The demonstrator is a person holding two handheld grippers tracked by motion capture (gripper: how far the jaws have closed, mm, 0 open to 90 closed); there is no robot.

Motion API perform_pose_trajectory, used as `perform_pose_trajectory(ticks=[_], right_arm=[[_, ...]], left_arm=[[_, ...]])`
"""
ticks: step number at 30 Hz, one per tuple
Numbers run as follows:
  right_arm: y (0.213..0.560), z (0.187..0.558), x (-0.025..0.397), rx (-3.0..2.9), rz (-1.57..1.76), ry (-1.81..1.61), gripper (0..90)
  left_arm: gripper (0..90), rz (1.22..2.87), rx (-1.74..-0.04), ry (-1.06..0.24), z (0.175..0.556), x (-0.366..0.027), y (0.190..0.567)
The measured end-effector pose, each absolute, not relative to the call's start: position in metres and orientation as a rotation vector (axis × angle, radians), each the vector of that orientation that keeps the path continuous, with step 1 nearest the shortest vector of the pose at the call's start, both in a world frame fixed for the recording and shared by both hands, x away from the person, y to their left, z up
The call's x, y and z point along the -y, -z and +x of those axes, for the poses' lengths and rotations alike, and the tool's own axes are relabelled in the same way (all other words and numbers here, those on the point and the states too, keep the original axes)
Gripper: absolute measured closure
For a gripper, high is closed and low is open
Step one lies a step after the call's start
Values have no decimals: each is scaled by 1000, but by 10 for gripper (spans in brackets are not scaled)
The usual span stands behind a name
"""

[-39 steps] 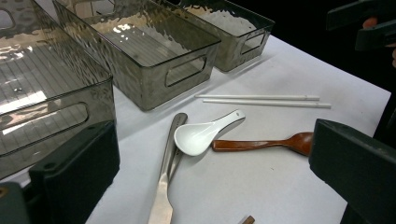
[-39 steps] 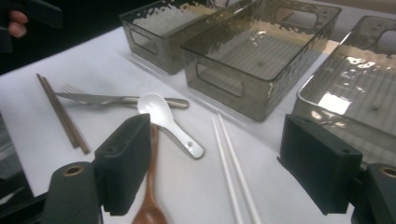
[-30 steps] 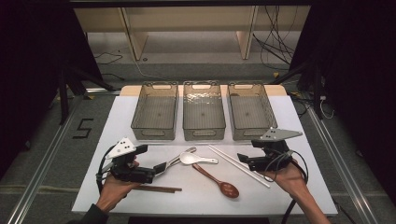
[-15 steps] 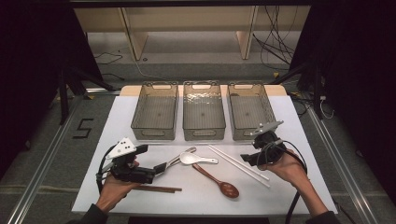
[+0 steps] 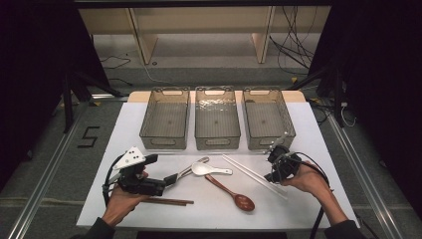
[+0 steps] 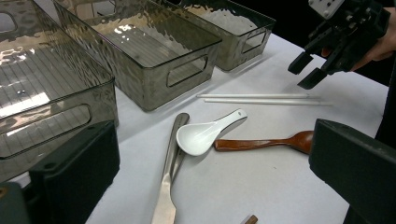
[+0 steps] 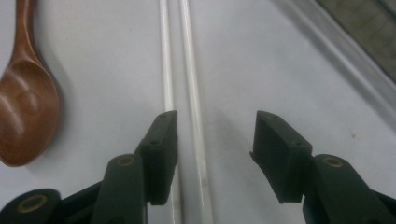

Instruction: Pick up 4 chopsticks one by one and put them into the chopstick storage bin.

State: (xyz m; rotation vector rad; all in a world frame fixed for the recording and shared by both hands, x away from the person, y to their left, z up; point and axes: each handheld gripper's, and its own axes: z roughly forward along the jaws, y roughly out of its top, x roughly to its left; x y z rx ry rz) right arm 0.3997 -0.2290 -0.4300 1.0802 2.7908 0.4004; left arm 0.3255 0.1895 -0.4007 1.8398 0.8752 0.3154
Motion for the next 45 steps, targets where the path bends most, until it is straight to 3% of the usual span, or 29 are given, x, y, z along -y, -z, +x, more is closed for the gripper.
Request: perform_pose_trajectory(ticks=[15,45], right_arm=[[444,402,228,-2864,1063,-270,665],[452,403,218,-2926,970,-154,840]], left_arm=[[14,1842,-875,-312,326,-189,401],[14,1842,-878,-312,326,-189,401]])
